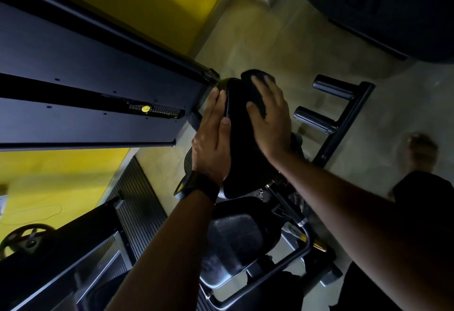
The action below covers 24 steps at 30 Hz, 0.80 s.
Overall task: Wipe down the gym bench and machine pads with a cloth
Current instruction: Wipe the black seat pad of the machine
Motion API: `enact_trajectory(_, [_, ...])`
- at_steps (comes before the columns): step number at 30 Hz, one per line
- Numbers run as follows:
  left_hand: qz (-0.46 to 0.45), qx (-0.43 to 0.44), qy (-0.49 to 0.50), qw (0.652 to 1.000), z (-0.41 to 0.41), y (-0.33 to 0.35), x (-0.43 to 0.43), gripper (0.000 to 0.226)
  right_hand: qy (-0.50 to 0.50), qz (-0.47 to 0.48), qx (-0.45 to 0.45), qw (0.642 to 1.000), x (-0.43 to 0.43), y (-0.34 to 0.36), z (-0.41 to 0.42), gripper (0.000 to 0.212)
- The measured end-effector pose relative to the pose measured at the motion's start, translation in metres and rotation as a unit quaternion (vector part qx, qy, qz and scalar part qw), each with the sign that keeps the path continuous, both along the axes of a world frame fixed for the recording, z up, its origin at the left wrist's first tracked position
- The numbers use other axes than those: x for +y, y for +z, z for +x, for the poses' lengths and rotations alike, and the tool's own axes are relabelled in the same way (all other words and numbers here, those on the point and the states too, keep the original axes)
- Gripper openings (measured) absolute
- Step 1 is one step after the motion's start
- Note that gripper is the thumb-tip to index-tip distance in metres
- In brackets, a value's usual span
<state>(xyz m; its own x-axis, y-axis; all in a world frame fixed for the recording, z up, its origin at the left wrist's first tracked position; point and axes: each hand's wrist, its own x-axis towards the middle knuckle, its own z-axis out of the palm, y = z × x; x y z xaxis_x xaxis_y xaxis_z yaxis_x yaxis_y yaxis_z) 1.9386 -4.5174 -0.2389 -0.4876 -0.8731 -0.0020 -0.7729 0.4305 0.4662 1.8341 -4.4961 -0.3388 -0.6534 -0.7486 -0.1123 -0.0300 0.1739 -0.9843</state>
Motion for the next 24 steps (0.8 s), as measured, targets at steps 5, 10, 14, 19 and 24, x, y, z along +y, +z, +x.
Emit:
enact_trajectory(5, [-0.018,0.001,0.021,1.000,-0.001,0.000,0.004,0.045,0.003,0.143,-0.185,0.972,-0.005,-0.055,-0.013,0.052])
enact_trajectory(10, [-0.007,0.005,0.009,1.000,-0.001,0.000,0.001,0.046,-0.021,0.121,-0.170,0.978,0.046,-0.031,0.020,0.049])
enact_trajectory(14, [-0.004,0.006,0.012,1.000,-0.001,0.000,0.002,0.046,-0.018,0.028,-0.086,0.996,0.016,-0.016,0.011,0.048])
enact_trajectory(19, [-0.007,0.022,0.041,0.999,0.000,-0.002,0.006,0.045,0.072,0.134,-0.144,0.978,-0.021,-0.078,-0.032,0.050])
enact_trajectory(24, [-0.008,0.029,0.025,0.999,-0.002,0.000,0.004,0.044,0.019,0.162,-0.190,0.968,0.031,-0.060,0.000,0.053])
